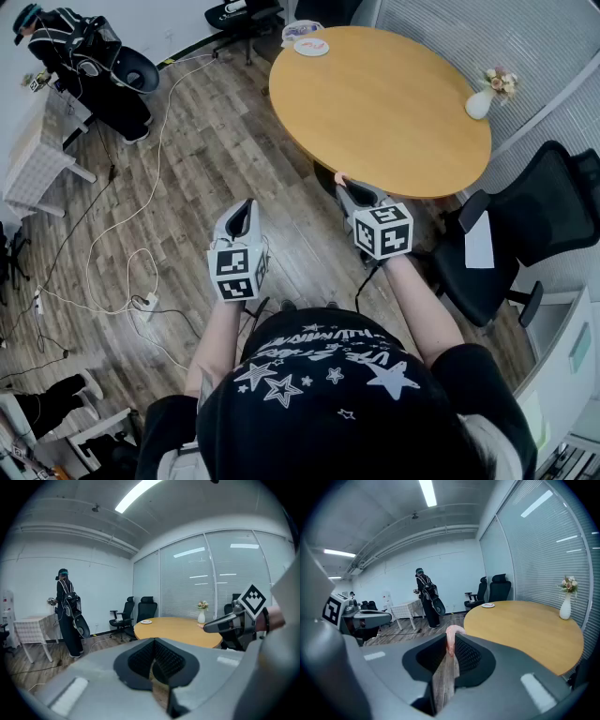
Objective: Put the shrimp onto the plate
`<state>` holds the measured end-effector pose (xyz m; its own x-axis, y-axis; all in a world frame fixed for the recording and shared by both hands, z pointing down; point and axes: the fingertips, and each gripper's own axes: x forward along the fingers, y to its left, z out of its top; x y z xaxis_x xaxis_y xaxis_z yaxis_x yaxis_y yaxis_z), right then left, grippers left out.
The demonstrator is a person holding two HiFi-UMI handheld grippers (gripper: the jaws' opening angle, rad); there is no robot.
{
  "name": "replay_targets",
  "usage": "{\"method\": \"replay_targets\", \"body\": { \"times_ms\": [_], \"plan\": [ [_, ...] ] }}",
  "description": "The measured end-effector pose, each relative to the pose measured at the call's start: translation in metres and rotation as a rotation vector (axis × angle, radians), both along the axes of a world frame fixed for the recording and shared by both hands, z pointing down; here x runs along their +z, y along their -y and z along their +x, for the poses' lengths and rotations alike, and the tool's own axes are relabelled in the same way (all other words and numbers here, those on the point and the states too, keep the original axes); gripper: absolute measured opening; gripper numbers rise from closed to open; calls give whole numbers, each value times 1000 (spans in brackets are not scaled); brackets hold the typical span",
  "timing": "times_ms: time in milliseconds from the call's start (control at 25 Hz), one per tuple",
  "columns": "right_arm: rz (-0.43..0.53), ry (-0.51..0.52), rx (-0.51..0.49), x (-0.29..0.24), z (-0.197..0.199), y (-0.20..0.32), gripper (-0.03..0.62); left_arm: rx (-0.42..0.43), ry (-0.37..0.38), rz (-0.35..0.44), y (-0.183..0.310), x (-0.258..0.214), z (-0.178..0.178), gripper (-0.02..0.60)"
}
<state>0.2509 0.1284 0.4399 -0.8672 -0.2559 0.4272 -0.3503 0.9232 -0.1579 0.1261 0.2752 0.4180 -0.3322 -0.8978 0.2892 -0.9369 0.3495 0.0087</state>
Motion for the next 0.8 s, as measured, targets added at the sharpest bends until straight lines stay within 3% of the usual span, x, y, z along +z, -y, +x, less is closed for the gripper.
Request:
{"method": "replay_targets", "body": {
  "times_ms": [640, 800],
  "plan": [
    [0, -35, 16, 9, -13, -18, 57, 14, -34, -8, -17, 11, -16, 2],
    [5, -29, 44, 9, -22, -23, 57, 35, 0, -14, -26, 8, -34, 2]
  ]
}}
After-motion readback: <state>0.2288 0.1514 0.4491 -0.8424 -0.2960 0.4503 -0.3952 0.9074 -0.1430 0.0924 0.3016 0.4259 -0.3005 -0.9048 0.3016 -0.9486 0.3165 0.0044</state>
